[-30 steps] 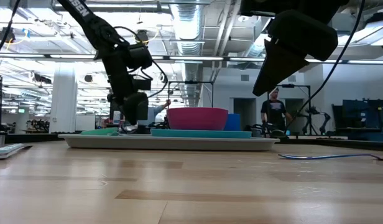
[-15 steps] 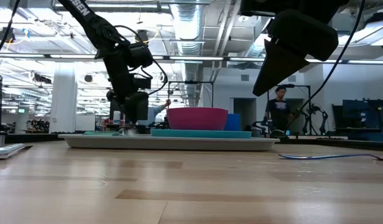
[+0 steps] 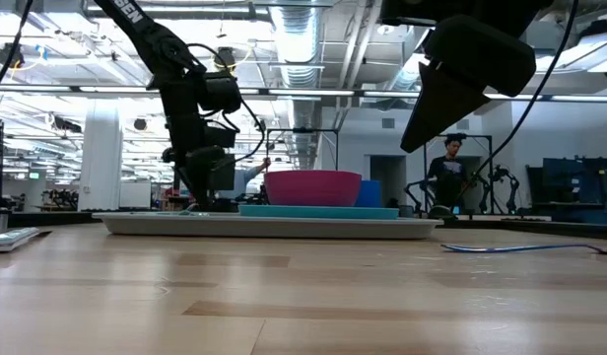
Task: Set up tray
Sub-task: Adjust the blue napkin
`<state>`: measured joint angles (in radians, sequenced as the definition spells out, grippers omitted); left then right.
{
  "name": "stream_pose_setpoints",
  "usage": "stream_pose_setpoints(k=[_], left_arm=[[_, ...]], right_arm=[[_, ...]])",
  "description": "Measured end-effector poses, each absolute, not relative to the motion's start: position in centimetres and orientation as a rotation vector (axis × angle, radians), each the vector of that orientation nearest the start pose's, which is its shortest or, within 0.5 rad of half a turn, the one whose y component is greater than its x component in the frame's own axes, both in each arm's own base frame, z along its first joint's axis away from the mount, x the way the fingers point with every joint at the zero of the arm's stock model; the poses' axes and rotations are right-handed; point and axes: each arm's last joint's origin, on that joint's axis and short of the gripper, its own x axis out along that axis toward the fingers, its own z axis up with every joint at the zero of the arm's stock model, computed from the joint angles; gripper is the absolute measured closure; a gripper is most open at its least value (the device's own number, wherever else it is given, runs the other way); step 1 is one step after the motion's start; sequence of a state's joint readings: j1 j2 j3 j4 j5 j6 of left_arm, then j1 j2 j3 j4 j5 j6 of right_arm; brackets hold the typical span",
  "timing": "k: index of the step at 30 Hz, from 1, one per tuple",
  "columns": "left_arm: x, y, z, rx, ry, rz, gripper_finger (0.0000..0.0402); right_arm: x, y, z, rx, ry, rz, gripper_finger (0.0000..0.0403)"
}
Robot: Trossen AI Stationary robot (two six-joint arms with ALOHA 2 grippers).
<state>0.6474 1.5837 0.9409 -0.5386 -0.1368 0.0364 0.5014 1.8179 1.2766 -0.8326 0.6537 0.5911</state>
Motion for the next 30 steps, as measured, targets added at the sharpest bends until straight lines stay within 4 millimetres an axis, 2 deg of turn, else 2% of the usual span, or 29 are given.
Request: stream_pose_setpoints(k=[5,10,14,18,23,26,30], left_arm=[[23.0,16.4,18.7,-0.296,1.228,0.587,0.0331],[22.8,13.9,22.0,-0.39,1.282,0.475,0.0331],[23.2,11.4,23.3,-0.303,1.242,0.435,0.0331],[23.6,9.2,21.8,-0.215,1.265,0.448,0.0341],[23.9,6.6,18.8,-0.107,1.236,0.36,0.0394],[23.6,6.4,17.7,-0.049,1.213,0.459,0.0397],[23.1,6.5,16.6,-0.061,1.186,0.542,0.0401]], right_arm=[[30.9,15.0,19.6,-0.226,1.039,-0.446,0.0282],[30.9,14.9,19.6,-0.226,1.039,-0.447,0.0282],[31.0,15.0,19.6,-0.242,1.04,-0.437,0.0282],[31.0,15.0,19.6,-0.238,1.039,-0.439,0.0282],[31.0,15.0,19.6,-0.235,1.035,-0.438,0.0282],[31.0,15.0,19.6,-0.235,1.036,-0.438,0.0282],[31.0,15.0,19.6,-0.235,1.035,-0.438,0.0282]])
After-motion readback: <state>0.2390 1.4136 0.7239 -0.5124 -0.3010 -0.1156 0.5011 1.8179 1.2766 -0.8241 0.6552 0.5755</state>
